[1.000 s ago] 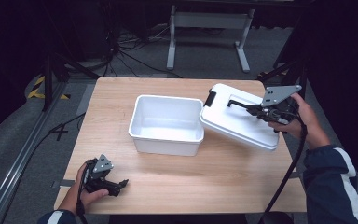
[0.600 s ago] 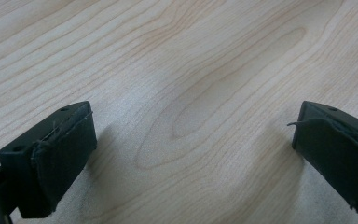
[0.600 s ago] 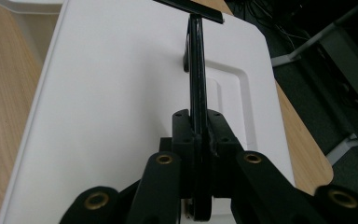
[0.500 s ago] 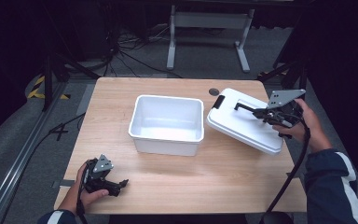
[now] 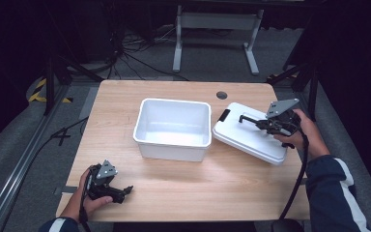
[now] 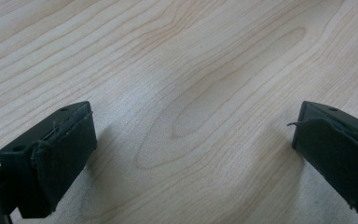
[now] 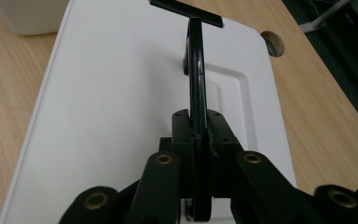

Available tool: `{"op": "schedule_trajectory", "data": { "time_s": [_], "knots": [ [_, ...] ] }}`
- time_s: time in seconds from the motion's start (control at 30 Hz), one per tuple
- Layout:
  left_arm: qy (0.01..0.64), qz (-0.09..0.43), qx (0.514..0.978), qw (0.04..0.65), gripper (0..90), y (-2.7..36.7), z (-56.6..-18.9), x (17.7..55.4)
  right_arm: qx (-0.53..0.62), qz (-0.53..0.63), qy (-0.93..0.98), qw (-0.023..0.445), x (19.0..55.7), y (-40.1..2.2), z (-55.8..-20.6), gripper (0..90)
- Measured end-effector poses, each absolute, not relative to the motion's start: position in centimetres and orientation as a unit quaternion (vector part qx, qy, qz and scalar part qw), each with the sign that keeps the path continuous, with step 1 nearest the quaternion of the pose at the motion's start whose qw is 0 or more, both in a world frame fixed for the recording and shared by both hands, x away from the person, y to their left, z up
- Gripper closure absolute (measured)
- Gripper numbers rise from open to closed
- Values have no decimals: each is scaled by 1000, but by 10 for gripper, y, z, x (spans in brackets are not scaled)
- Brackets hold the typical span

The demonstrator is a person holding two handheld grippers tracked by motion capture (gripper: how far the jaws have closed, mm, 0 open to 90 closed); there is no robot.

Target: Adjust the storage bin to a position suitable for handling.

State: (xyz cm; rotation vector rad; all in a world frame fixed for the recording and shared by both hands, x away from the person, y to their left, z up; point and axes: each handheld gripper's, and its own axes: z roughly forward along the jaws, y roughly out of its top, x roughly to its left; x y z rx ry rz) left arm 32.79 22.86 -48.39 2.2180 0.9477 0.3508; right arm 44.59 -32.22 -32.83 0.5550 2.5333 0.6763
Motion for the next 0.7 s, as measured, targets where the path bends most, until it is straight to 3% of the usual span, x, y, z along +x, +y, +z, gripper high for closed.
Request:
{"op": "schedule_trajectory", "data": {
  "time_s": [0.7],
  "knots": [
    [365, 135, 854, 345, 1, 228, -484, 328, 239, 243, 918, 204, 473, -318, -379, 840]
  ]
}}
